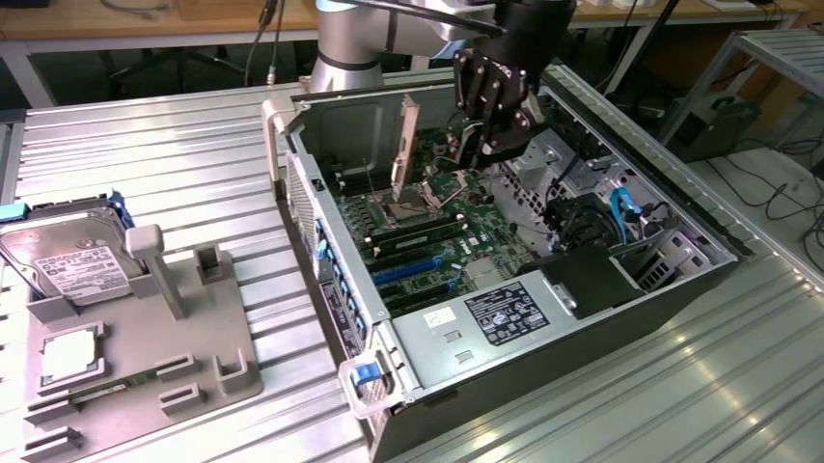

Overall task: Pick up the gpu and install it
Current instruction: 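Insert the gpu into the slot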

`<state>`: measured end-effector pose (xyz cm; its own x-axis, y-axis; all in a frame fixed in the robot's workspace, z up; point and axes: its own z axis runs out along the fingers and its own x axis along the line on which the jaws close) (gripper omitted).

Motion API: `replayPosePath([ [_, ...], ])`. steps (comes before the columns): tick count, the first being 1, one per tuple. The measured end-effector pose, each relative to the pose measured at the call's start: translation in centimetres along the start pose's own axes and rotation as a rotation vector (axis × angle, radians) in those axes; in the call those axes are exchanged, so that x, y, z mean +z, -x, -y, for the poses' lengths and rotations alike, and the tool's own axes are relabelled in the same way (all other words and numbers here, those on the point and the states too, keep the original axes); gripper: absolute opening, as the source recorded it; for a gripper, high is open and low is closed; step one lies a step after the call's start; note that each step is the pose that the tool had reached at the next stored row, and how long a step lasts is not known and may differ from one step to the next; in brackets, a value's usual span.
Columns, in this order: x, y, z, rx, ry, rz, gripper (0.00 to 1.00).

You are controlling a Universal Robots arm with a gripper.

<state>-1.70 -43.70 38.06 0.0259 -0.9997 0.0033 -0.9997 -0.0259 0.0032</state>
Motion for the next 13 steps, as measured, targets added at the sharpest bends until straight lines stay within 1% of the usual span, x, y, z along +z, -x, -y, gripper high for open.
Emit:
replayPosePath([
  [2, 0.33, 0.0, -0.04, -0.002, -0.0005, -0.0002, 0.28],
  [4, 0.47, 0.1, -0.13, 0.0, -0.0005, -0.0002, 0.28],
  [7, 0.62, 0.1, -0.31, 0.004, 0.0021, 0.0004, 0.28],
  [11, 1.18, 0.1, -0.31, 0.036, 0.0025, -0.0006, 0.28],
  [13, 1.55, 0.1, -0.47, 0.05, 0.0026, -0.0013, 0.28],
])
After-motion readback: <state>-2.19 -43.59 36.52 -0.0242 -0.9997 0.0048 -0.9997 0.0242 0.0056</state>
